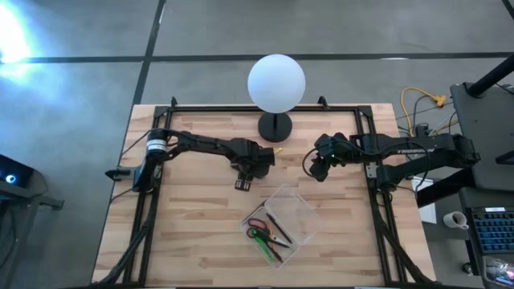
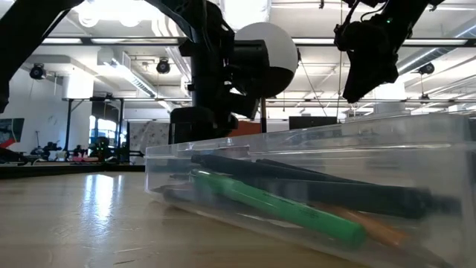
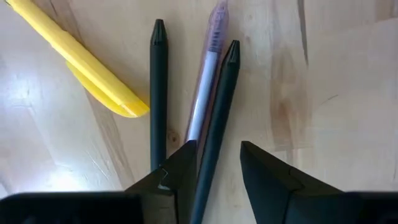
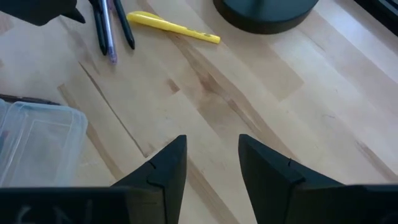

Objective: Pick & place school supplies into a supply box
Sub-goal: Put the black pen into the supply box

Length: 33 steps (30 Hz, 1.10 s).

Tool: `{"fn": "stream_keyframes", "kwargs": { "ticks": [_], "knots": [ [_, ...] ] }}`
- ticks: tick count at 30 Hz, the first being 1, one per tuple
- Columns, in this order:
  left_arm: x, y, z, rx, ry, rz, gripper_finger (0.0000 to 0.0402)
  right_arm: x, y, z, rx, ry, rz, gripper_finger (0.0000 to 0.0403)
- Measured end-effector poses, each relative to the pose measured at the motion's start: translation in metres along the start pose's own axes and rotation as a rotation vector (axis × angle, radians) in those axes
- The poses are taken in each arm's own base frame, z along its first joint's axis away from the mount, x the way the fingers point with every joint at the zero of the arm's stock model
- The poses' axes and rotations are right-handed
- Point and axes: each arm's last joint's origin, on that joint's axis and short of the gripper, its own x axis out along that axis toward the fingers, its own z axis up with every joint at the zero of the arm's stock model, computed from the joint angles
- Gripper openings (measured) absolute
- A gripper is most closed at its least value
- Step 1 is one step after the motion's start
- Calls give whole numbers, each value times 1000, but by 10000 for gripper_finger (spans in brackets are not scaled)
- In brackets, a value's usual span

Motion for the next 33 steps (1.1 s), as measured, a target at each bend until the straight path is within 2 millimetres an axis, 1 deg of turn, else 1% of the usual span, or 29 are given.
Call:
{"fn": "stream_keyframes", "kwargs": {
  "ticks": [5, 8, 12, 19, 26, 33],
  "knots": [
    [3, 7, -2, -19, -13, 0, 107, 0, 0, 0, -3, 0, 0, 126],
    [6, 8, -5, -27, -12, -32, 107, 0, 0, 0, -23, 0, -1, 123],
    [8, 6, -7, -25, -4, -58, 107, 0, 0, 0, -26, 1, -1, 120],
    [8, 3, -6, -16, -8, -60, 107, 0, 0, 0, -26, 1, -2, 119],
    [17, 1, -12, -18, 7, -65, 107, 1, -3, 2, -32, -2, -12, 116],
    [21, -1, -16, -18, 14, -67, 103, 1, -4, 2, -29, -1, -14, 112]
  ]
}}
